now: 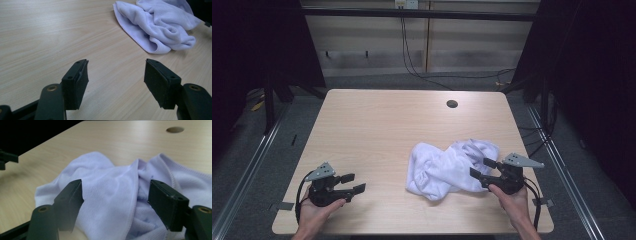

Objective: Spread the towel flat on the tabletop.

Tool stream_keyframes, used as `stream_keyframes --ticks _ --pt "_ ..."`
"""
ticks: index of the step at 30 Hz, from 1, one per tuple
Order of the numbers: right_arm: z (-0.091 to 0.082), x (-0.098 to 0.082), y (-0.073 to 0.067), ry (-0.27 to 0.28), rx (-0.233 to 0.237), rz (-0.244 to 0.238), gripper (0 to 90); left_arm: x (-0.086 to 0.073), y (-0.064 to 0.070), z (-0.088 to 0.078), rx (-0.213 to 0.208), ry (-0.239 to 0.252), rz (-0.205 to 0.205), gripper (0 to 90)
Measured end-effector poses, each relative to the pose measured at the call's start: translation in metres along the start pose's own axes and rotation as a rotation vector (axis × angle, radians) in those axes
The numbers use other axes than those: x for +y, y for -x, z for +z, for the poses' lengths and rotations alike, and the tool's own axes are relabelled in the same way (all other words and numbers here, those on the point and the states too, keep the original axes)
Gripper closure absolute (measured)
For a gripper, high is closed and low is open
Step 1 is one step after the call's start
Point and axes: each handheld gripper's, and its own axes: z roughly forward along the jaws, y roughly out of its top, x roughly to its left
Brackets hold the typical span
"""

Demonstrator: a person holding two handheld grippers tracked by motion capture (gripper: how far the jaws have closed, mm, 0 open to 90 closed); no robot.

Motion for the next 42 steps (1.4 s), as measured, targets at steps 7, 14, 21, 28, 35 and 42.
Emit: stream_keyframes --ticks 7,14,21,28,35,42 --pt "0.006 0.000 0.012 -0.061 0.025 0.006 29.2 0.001 0.001 0.001 0.009 0.009 -0.005 36.8" --pt "0.019 0.011 0.016 -0.147 0.073 -0.036 29.8 0.004 0.007 0.008 0.048 -0.003 -0.019 37.2" --pt "0.048 0.025 0.016 -0.221 0.081 -0.065 28.0 0.012 0.011 0.014 -0.041 0.005 -0.009 43.4" --pt "0.079 0.022 0.022 -0.321 0.039 -0.092 24.5 0.027 0.015 0.027 -0.092 0.062 0.064 56.0" --pt "0.086 0.010 0.017 -0.366 0.021 -0.099 36.2 0.038 0.022 0.041 -0.090 0.038 0.046 51.2" --pt "0.089 0.006 0.004 -0.340 0.045 -0.096 52.4 0.040 0.017 0.043 -0.078 0.040 -0.002 37.8"
